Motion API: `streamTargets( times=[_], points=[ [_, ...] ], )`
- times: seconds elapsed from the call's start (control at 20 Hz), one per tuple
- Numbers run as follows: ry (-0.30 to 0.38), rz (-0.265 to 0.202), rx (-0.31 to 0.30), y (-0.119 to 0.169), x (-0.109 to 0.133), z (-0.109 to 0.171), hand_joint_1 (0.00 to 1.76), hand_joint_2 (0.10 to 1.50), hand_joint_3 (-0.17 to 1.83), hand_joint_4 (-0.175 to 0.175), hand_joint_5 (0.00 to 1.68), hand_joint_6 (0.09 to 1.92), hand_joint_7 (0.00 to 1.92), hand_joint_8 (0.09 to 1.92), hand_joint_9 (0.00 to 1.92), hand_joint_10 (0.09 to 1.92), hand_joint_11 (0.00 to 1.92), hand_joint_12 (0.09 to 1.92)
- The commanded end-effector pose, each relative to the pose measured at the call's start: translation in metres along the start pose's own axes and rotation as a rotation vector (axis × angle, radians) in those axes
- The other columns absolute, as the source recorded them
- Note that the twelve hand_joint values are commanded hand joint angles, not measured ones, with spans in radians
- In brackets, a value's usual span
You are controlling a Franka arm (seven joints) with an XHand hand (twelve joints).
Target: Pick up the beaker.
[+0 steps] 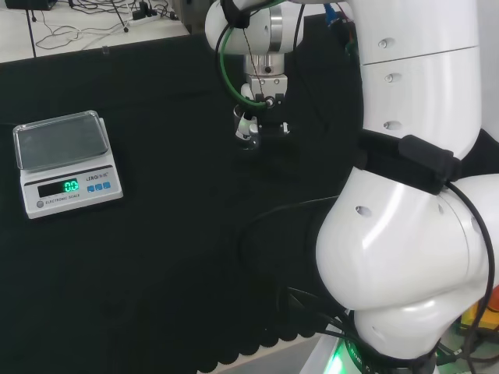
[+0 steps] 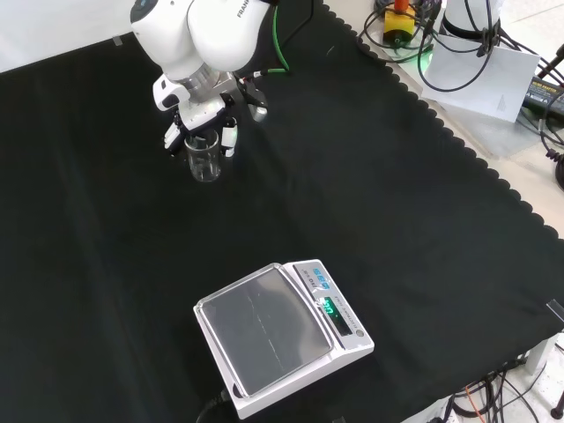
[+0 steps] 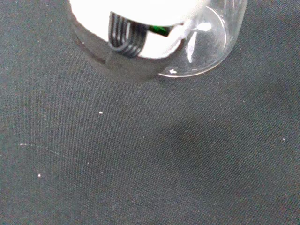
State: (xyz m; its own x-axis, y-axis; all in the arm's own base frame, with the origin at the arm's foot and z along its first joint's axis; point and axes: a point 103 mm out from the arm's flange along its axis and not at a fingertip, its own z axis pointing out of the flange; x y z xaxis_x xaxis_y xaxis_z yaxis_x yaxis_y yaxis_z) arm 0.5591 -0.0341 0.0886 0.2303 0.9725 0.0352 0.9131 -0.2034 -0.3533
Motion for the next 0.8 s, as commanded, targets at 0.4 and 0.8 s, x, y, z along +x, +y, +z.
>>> streamTargets(
  times=[0.4, 0.8],
  points=[
    [-0.001, -0.036, -0.065, -0.013, 0.009, -0.053, 1.33, 0.96, 0.59, -0.08, 0.67, 1.52, 0.61, 1.67, 0.93, 1.36, 1.16, 0.99],
    [-0.017, -0.139, -0.138, -0.038, 0.061, -0.114, 1.33, 0.92, 0.65, -0.085, 0.69, 1.52, 0.62, 1.68, 0.94, 1.36, 1.16, 1.0]
  ],
)
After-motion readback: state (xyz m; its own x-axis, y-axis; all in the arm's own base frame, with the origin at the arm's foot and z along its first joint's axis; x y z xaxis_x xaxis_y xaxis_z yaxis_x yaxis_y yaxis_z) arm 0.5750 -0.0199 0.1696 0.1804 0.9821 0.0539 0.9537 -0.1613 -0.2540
